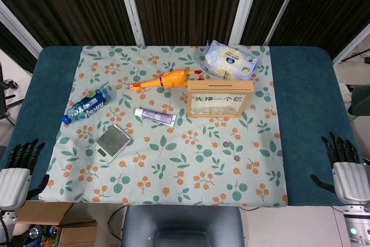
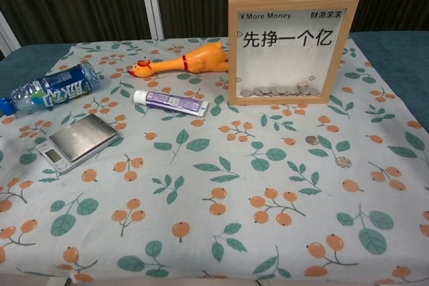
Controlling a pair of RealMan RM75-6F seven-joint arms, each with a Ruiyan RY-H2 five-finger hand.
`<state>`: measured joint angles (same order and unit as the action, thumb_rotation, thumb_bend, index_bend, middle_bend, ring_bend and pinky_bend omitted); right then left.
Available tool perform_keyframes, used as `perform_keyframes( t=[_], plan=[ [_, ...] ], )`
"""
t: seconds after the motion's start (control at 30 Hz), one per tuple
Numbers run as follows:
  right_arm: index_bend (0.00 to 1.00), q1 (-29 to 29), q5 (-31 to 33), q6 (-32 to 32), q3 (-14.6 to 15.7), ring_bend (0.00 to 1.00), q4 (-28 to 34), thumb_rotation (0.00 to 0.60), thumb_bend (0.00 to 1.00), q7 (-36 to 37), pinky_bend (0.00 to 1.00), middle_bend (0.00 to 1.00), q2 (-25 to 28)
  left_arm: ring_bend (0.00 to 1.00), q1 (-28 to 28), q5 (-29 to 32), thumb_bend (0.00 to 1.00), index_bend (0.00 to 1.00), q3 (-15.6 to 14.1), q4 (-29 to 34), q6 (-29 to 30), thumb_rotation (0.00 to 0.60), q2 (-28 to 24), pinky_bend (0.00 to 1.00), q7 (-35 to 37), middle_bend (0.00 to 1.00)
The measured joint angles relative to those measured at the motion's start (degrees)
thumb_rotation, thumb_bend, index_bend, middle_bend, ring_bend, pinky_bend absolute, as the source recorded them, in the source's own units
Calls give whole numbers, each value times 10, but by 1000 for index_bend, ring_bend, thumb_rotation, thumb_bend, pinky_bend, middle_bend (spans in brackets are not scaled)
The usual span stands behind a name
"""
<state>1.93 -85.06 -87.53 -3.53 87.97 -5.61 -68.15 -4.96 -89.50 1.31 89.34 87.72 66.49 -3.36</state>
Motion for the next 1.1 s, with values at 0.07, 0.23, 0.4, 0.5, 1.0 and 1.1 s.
perform_keyframes(
  t=[0.07, 0.23, 0.4, 0.5, 1.0, 1.1],
  plan=[
    [0, 1, 1, 2, -1, 0, 0, 600, 306, 2, 0, 0, 0, 0, 0, 0, 353, 0, 1, -3, 1, 600, 3, 0, 2, 0],
    [0, 4, 2, 10, -1, 0, 1, 600, 307, 8, 0, 0, 3, 0, 0, -3, 353, 0, 0, -8, 2, 600, 7, 0, 2, 0],
    [0, 3, 2, 9, -1, 0, 1, 600, 307, 6, 0, 0, 4, 0, -4, -7, 353, 0, 2, -5, 1, 600, 7, 0, 2, 0],
    [0, 5, 2, 13, -1, 0, 2, 600, 307, 2, 0, 0, 3, 0, -7, -8, 355, 0, 3, -3, -2, 600, 5, 0, -1, 0],
    [0, 55, -12, 60, -11, 0, 9, 600, 307, -62, 0, 0, -19, 0, -14, -2, 355, 0, -1, -9, -20, 600, 20, 0, -7, 0],
    [0, 68, -11, 72, -16, 0, 13, 600, 307, -94, 0, 0, -35, 0, -16, -3, 355, 0, 0, -5, -21, 600, 21, 0, -10, 0]
  ],
)
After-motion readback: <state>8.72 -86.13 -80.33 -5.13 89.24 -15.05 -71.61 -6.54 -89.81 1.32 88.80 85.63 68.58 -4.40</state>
